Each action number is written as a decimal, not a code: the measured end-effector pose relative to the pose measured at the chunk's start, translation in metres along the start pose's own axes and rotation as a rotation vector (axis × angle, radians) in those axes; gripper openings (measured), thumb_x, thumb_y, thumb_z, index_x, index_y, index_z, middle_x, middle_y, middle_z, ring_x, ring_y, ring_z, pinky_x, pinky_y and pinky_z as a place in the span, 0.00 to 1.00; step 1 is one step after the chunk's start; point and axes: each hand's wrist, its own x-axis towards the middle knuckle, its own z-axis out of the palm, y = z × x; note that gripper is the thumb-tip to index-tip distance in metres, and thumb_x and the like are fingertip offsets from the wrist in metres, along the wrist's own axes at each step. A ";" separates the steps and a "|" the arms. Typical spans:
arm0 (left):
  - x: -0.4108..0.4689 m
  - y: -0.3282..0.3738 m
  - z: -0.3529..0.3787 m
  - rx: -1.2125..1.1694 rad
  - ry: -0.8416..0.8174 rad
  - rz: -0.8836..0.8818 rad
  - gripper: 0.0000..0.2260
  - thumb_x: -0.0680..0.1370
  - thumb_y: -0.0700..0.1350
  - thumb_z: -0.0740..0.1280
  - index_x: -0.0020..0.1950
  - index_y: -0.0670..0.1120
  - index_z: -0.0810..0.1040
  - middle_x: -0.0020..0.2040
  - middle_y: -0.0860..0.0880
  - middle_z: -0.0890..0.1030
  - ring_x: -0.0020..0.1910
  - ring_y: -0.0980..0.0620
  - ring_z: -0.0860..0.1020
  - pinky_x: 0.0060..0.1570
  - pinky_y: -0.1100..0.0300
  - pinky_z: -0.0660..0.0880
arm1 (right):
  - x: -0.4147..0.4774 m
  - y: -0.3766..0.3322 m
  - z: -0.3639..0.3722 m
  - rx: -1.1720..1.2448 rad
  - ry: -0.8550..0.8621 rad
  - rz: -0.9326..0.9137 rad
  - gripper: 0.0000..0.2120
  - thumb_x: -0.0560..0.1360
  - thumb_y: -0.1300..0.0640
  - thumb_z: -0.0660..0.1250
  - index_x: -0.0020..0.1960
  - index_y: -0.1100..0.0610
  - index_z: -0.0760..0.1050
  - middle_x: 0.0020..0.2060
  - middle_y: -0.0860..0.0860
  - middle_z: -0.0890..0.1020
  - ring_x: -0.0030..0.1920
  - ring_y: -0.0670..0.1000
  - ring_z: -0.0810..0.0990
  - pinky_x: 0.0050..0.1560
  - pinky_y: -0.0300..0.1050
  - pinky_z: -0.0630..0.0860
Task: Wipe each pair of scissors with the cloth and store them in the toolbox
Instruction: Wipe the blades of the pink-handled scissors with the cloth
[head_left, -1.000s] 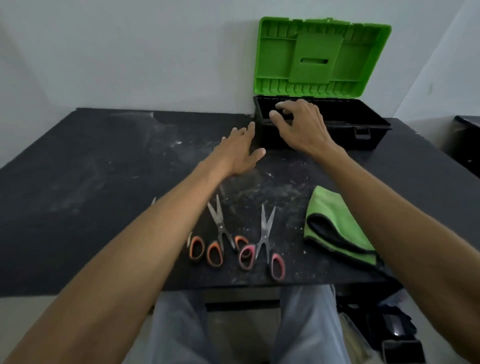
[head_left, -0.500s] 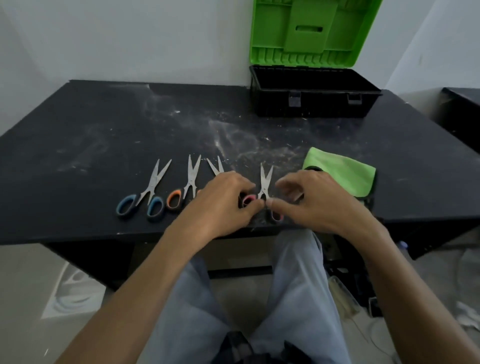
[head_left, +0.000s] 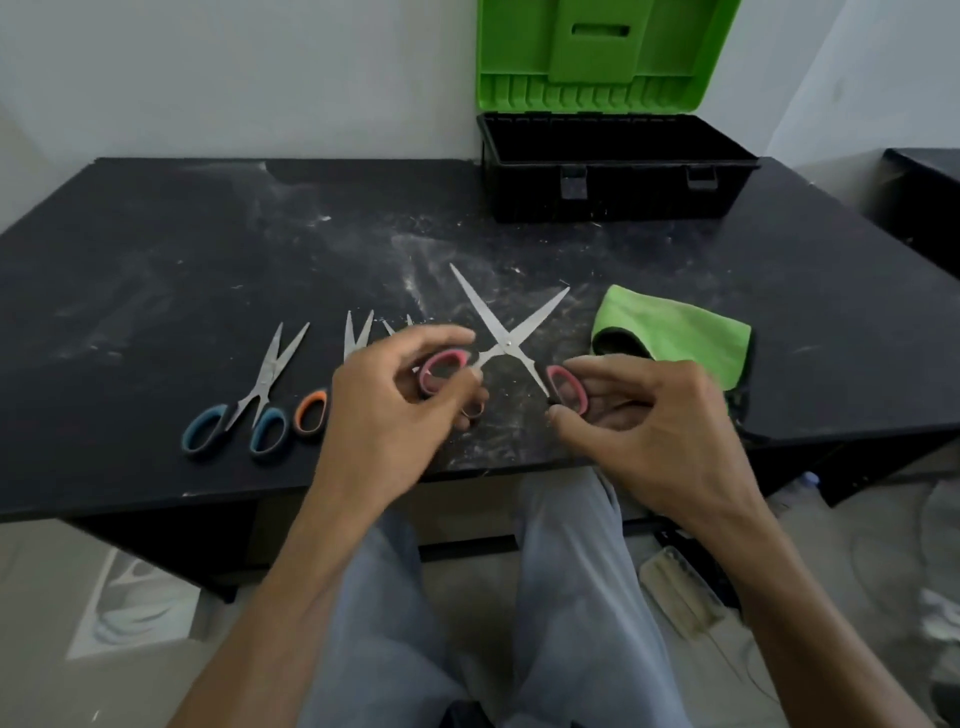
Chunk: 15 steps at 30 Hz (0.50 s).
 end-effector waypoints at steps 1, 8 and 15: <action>0.000 0.003 0.001 -0.272 0.009 -0.126 0.13 0.74 0.39 0.74 0.58 0.45 0.82 0.44 0.47 0.87 0.41 0.55 0.85 0.38 0.68 0.78 | -0.002 -0.001 -0.001 0.051 0.032 -0.003 0.11 0.71 0.64 0.80 0.52 0.54 0.88 0.39 0.47 0.90 0.39 0.45 0.89 0.43 0.42 0.87; -0.017 0.015 0.047 -1.052 0.171 -0.515 0.10 0.73 0.40 0.72 0.52 0.37 0.83 0.48 0.42 0.87 0.49 0.49 0.86 0.47 0.62 0.82 | -0.012 -0.001 0.010 0.191 0.143 0.012 0.16 0.71 0.65 0.81 0.58 0.55 0.87 0.44 0.43 0.90 0.44 0.40 0.89 0.49 0.39 0.86; -0.015 0.017 0.061 -0.903 0.344 -0.458 0.06 0.76 0.43 0.71 0.47 0.41 0.84 0.45 0.43 0.87 0.48 0.48 0.86 0.47 0.58 0.83 | -0.011 0.002 0.013 0.220 0.074 0.019 0.19 0.71 0.61 0.82 0.61 0.55 0.86 0.48 0.42 0.89 0.48 0.40 0.89 0.51 0.37 0.85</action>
